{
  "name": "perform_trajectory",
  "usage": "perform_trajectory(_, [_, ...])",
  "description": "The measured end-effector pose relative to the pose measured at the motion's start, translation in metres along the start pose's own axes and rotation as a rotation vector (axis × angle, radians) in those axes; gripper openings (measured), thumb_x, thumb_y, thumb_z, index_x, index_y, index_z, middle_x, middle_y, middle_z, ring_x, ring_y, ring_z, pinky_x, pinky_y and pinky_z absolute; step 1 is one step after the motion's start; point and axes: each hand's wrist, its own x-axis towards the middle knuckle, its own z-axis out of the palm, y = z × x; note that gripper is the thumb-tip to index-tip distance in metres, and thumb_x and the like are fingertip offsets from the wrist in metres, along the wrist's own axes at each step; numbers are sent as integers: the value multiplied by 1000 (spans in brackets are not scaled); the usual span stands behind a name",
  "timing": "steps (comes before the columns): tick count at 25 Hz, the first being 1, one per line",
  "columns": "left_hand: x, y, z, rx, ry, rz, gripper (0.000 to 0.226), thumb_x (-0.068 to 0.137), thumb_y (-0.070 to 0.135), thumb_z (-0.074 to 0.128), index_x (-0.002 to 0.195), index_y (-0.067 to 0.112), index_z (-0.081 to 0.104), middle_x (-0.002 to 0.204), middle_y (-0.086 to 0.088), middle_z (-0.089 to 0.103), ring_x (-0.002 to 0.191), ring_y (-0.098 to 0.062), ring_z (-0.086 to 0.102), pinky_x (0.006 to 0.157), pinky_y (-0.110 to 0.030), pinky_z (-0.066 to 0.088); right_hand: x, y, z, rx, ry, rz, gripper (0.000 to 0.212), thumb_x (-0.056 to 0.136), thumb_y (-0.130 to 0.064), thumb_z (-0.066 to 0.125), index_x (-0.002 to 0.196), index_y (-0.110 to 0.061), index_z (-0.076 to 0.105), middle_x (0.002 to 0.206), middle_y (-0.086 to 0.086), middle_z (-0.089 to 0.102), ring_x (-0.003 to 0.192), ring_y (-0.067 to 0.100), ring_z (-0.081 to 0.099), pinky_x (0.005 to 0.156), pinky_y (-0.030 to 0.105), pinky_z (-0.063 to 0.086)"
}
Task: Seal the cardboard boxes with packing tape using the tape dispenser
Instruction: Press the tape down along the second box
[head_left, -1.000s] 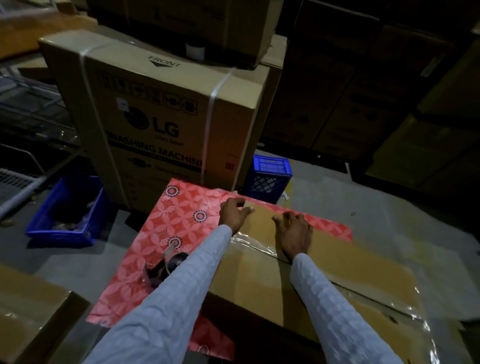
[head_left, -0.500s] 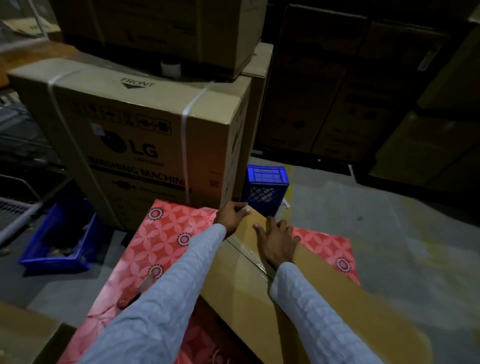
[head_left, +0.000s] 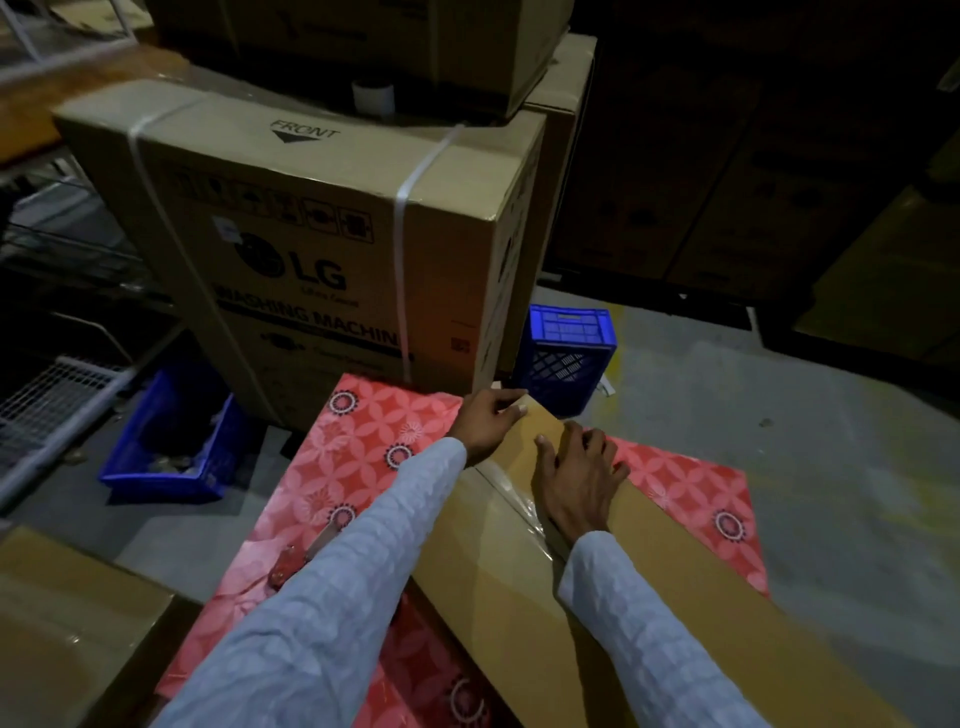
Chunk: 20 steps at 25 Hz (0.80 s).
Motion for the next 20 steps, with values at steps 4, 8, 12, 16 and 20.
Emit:
perform_trajectory(4, [-17,-14,-32,-69,-145,-24,31,102,23,61,132,18,69,131,-1,68,116,-16,63,97,-32,50,-17,-40,1,95,23,-194,47,96,-41,56,135,-15,53,132,15,51,126,35,42,106,53,33])
perform_trajectory(8, [-53,-54,-80,-68,-83,-77,22,102,17,60,118,10,73,102,-13,77,85,-23,73,74,-37,56,-47,-97,14,154,-46,-405,40,93,-35,59,127,-15,60,125,14,54,122,35,45,104,47,33])
perform_trajectory(12, [-117,-136,-121,14,124,-197,10,94,10,65,96,12,75,82,-6,76,70,-13,70,69,-30,52,-73,-137,39,110,-146,-548,38,95,-45,58,122,-19,65,118,8,61,117,31,53,105,49,34])
perform_trajectory(16, [-178,-199,-140,240,232,-447,9,83,24,74,83,16,70,94,-16,76,95,-31,72,75,-32,49,-74,-145,41,18,-197,-553,38,96,-57,50,109,-28,71,105,0,70,101,26,63,107,50,35])
perform_trajectory(20, [-226,-210,-137,456,-27,-650,72,62,62,72,116,14,68,119,-17,71,108,-34,69,81,-37,55,-72,-149,44,20,-165,-535,37,95,-56,51,96,-26,73,91,-1,72,89,25,64,107,49,36])
